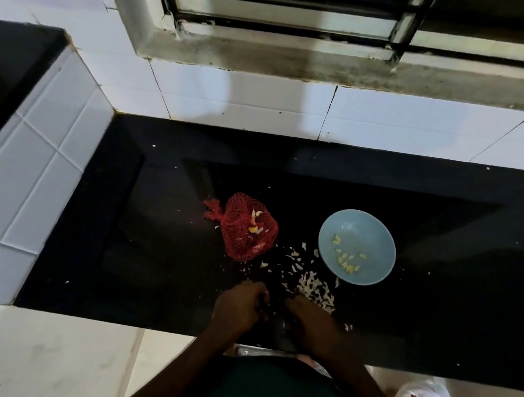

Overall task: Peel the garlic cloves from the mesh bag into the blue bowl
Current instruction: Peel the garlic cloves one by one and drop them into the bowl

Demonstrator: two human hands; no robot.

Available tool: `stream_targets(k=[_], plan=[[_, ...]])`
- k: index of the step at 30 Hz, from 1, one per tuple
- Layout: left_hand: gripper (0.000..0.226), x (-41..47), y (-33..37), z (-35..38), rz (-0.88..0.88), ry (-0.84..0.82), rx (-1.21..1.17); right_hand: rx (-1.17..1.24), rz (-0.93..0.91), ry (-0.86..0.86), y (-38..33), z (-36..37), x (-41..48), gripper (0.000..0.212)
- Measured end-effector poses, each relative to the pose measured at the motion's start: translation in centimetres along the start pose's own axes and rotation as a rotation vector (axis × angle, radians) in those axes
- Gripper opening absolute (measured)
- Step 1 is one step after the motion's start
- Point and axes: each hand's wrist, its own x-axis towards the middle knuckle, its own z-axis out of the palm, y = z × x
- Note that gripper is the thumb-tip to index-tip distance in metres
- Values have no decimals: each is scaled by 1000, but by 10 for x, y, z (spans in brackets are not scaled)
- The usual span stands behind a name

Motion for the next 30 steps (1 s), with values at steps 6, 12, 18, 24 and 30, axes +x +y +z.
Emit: stream_targets(k=[6,12,18,24,30], plan=[[23,1,-2,-5,-10,24,66,106,188,138,-3,-26,23,17],[25,-7,6,5,64,-55,328,104,209,160,-12,-44,44,19],[20,0,9,1,-79,-13,24,184,221,120,-15,-31,35,19],[8,1,12,-1,-322,3,-964,256,226,73,-18,-35,27,14],[11,11,23,3,-420,-52,-1118,342,208,130,-27,-41,28,6]])
